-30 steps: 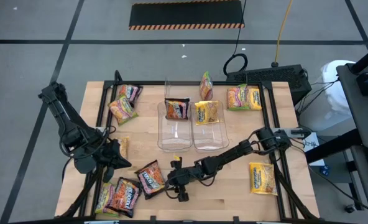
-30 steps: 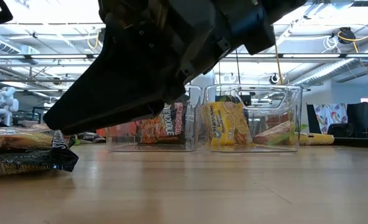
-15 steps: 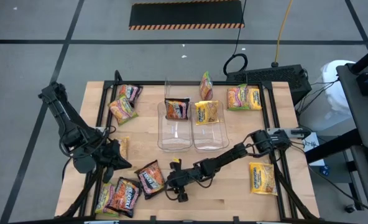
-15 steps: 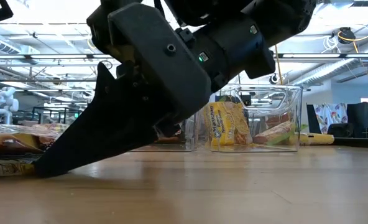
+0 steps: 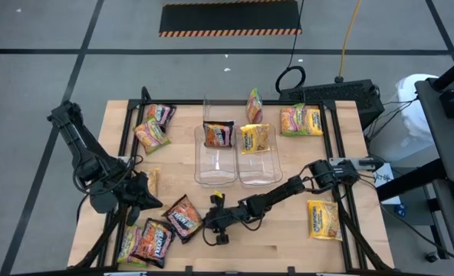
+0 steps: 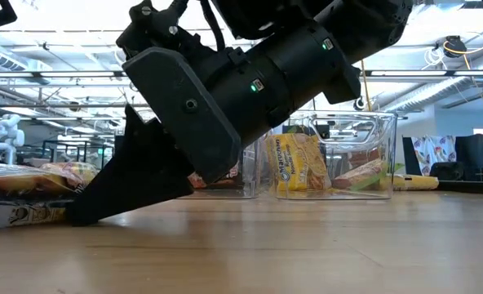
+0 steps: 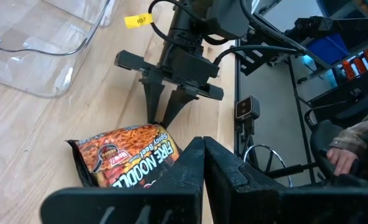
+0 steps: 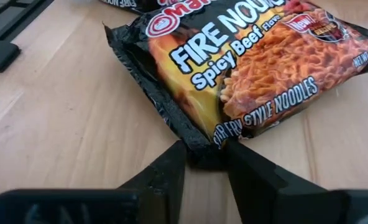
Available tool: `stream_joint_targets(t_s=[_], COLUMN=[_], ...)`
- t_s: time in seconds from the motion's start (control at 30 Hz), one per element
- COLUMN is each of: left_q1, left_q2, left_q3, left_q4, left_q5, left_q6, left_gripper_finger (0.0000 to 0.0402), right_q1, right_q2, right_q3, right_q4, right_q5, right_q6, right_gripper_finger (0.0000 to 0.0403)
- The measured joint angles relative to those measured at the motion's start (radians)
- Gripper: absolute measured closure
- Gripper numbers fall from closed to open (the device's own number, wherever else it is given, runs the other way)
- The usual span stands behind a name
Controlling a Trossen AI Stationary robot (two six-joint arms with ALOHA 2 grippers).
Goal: Sort Maruchan noodles
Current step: Put the black noodle pack into the left transparent bin
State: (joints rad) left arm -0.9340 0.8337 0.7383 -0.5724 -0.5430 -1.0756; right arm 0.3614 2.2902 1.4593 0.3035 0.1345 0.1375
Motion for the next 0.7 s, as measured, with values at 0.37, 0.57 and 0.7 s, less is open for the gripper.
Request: stream_joint_targets(t_s=[0.37, 0.57, 0.7], left_q1=[0.0, 0.0, 0.0], left_q2=[0.0, 0.0, 0.0], left_q3=[0.0, 0.0, 0.0], left_q4=[0.0, 0.001, 0.001], left_q5=[0.0, -0.007, -0.008], left_q6=[0.0, 0.021, 0.03], left_gripper_finger=[0.0394, 0.0394, 0.0394], right_q1=[-0.002, 0.0, 0.0], right_q2=[0.0, -0.045, -0.103], right_q3=[0.0, -0.002, -0.001], right_q4=[0.037, 0.051, 0.044], right_q5=[-0.001, -0.005, -0.004], right_q6=[0.065, 0.065, 0.063], right_gripper_finger=[0.0399, 0.0402, 0.0402])
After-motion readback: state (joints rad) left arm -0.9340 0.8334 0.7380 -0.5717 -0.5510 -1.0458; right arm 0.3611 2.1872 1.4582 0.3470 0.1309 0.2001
